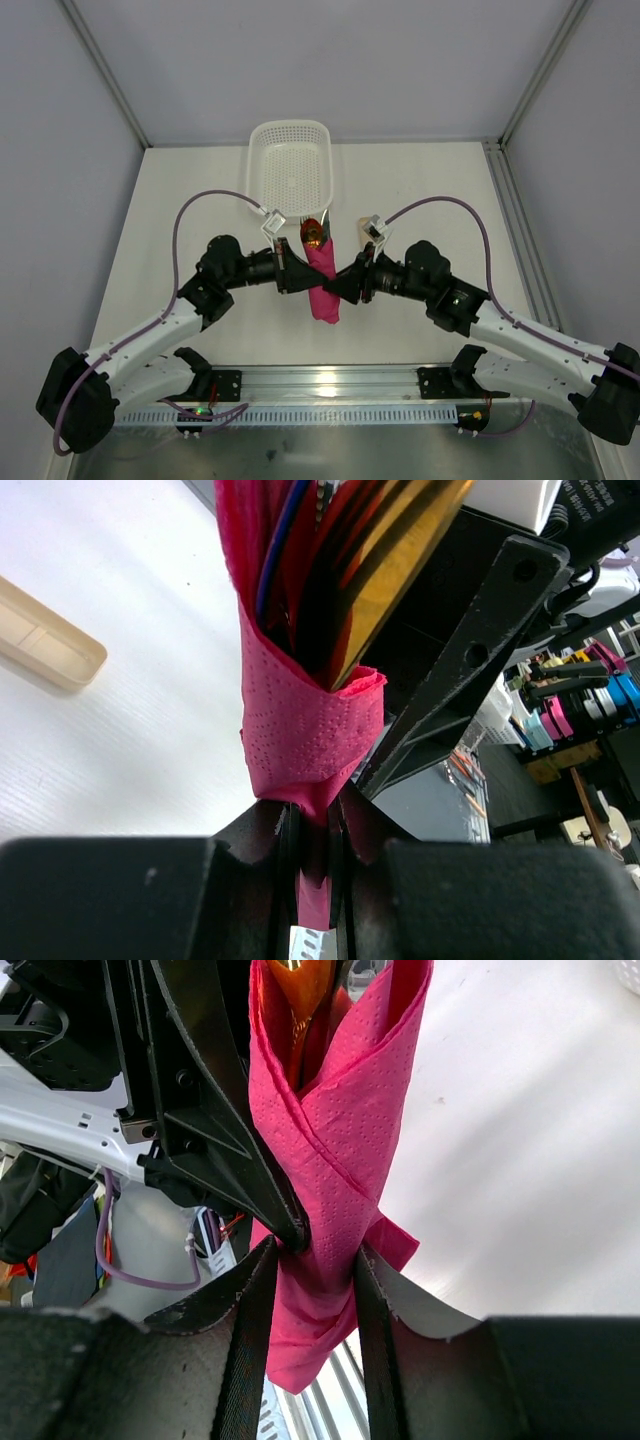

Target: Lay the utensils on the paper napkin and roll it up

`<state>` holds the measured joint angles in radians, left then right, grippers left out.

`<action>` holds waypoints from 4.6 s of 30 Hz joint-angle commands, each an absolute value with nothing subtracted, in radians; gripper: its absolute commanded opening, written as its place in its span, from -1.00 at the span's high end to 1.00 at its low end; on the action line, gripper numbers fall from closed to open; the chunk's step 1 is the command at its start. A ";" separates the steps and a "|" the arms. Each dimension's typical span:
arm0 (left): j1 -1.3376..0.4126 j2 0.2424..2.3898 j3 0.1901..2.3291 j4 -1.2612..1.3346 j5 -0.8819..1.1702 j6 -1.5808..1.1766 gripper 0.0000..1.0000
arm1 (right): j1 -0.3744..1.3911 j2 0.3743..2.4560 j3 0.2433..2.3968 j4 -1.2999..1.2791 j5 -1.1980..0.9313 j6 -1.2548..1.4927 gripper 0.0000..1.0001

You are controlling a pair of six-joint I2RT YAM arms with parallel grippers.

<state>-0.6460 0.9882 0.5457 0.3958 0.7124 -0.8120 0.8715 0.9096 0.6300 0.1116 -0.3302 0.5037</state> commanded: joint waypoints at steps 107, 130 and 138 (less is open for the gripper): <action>-0.650 1.015 0.537 0.733 0.850 -0.954 -0.07 | 0.879 0.831 0.546 0.492 -0.494 0.583 0.92; -0.650 1.080 0.626 0.614 0.813 -0.907 1.00 | 0.877 0.792 0.577 0.324 -0.335 0.552 0.46; -0.558 1.192 0.762 0.525 0.824 -0.853 1.00 | 0.876 0.666 0.623 0.114 -0.221 0.520 0.08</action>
<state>-0.5999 1.1564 0.6781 0.5343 0.8303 -0.8974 0.8726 0.7185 0.5644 0.1535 -0.2768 0.5457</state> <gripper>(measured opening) 0.077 0.454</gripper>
